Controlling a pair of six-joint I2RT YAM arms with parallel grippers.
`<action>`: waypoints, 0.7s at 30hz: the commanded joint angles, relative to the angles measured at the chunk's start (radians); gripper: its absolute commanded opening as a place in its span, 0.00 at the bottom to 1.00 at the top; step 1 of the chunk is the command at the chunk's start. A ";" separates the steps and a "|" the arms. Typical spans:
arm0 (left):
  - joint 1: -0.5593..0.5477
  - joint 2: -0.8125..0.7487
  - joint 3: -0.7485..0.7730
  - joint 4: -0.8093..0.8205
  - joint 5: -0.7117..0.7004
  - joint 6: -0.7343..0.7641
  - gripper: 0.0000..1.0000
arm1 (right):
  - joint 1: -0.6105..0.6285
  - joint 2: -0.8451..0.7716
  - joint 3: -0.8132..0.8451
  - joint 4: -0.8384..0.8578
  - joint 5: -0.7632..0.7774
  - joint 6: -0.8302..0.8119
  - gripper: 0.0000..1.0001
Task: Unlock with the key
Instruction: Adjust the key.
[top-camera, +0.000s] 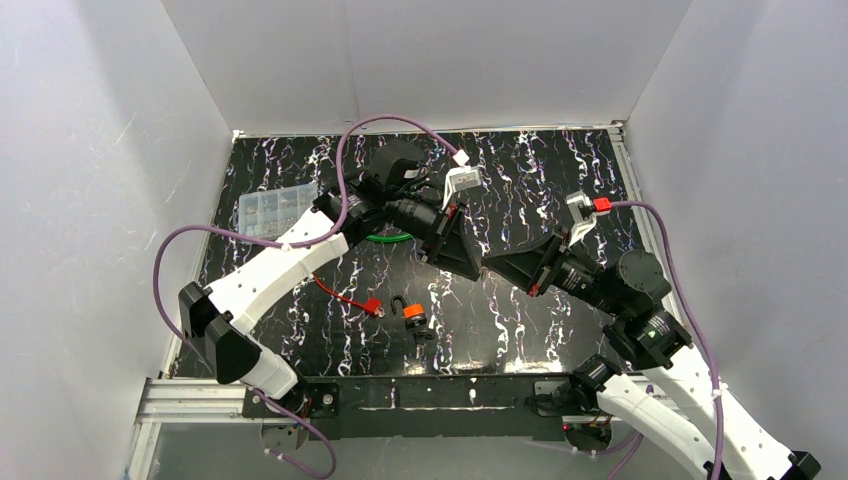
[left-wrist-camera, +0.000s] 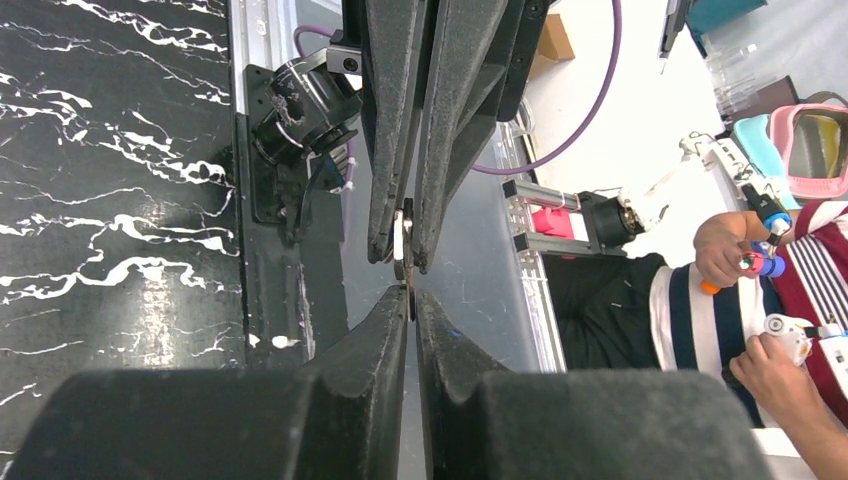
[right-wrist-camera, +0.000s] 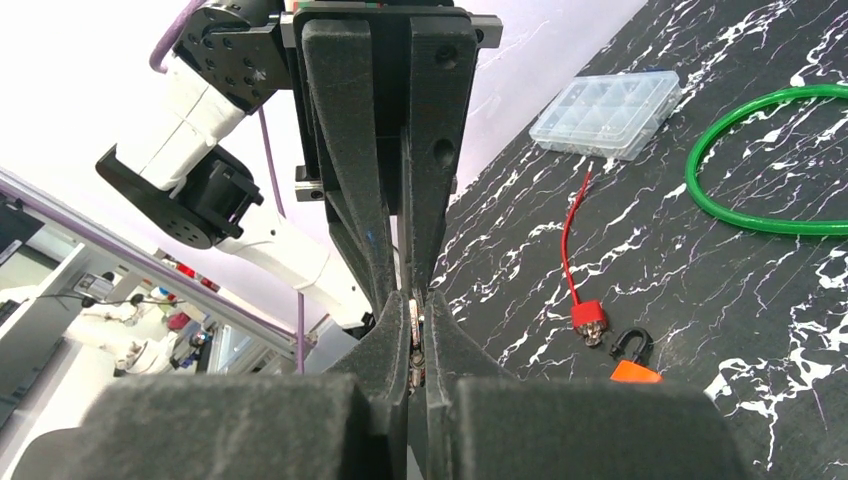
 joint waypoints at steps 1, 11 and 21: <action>-0.003 -0.004 0.047 0.009 0.026 0.005 0.00 | 0.000 -0.004 0.013 0.028 0.020 -0.012 0.01; 0.005 0.006 0.079 -0.142 -0.027 0.086 0.00 | -0.001 -0.072 0.113 -0.259 0.051 -0.116 0.68; 0.007 0.022 0.041 -0.220 0.034 0.074 0.00 | 0.000 -0.090 0.209 -0.402 0.114 -0.248 0.76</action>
